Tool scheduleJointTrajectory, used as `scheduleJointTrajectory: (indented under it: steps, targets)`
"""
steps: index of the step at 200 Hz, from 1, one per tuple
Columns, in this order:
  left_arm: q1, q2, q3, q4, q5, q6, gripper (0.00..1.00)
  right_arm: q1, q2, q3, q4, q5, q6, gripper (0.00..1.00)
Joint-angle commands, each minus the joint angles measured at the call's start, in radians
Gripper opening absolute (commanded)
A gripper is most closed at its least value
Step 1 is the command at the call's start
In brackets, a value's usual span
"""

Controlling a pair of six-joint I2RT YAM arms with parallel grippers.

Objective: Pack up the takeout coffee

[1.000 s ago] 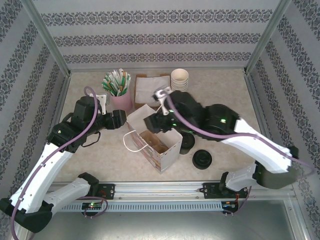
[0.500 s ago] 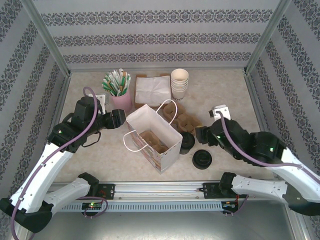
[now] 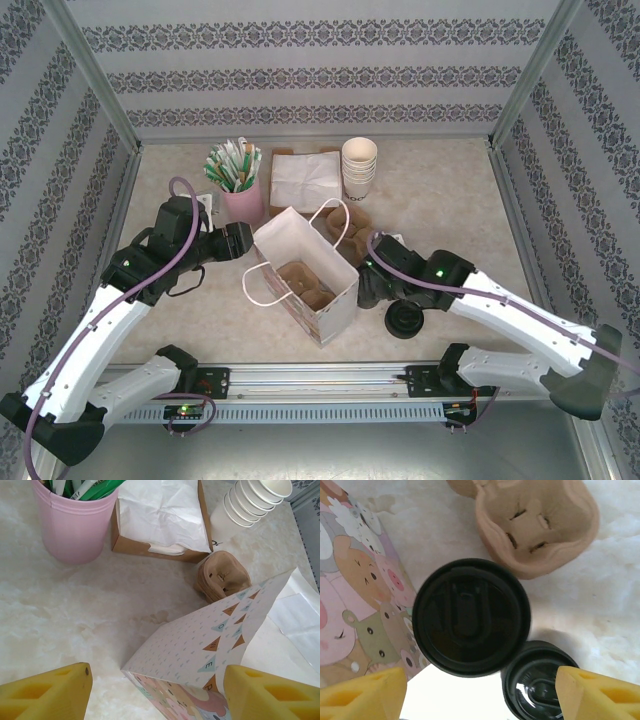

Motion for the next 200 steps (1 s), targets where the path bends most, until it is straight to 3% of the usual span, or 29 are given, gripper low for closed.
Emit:
scheduleJointTrajectory:
  steps: [1,96,200]
  targets:
    - [-0.004,-0.005,-0.01,0.02,0.012,-0.02,0.7,-0.036,0.025,-0.02,0.07,-0.049,-0.013,0.78]
    - [-0.003,0.005,-0.012,0.025,0.004,-0.018,0.71,-0.07,0.171,0.019,0.059,-0.03,-0.052,0.78]
    - [-0.003,0.018,-0.013,0.03,0.009,-0.018,0.71,-0.078,0.222,0.019,0.08,-0.028,-0.063,0.78]
